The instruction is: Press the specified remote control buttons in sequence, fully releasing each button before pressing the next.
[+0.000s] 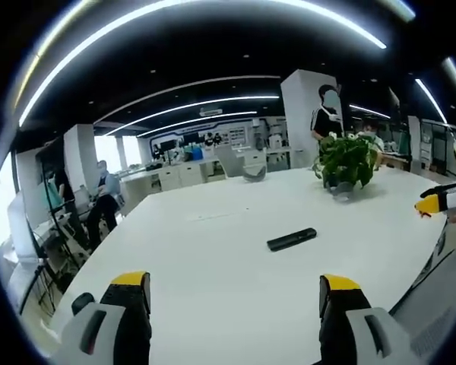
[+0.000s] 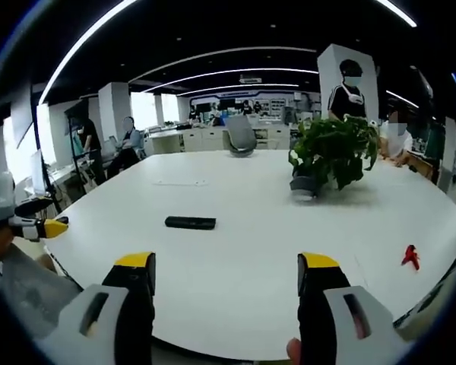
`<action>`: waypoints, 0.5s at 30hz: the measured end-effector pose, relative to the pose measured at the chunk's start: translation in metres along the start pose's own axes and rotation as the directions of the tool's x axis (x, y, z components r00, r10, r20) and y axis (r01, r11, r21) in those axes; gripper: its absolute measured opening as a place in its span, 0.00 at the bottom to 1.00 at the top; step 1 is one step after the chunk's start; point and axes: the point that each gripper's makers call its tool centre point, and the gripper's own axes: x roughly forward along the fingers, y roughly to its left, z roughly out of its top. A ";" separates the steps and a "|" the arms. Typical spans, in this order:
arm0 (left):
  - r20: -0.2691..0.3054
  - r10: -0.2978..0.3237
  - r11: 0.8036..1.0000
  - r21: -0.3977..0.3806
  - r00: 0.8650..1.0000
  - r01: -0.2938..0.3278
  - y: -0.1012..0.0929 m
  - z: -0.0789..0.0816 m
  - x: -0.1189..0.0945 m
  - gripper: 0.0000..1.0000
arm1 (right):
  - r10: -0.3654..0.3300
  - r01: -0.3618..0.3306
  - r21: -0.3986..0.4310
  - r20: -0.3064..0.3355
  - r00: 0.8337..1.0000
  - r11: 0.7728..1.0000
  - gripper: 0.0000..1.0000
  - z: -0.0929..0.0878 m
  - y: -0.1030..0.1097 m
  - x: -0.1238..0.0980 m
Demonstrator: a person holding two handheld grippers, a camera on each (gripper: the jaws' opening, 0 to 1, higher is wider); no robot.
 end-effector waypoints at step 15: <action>-0.036 -0.030 0.999 -0.019 0.999 0.029 -0.005 -0.006 0.003 0.94 | 0.008 -0.008 0.029 0.004 1.000 1.000 0.77 -0.001 0.000 0.000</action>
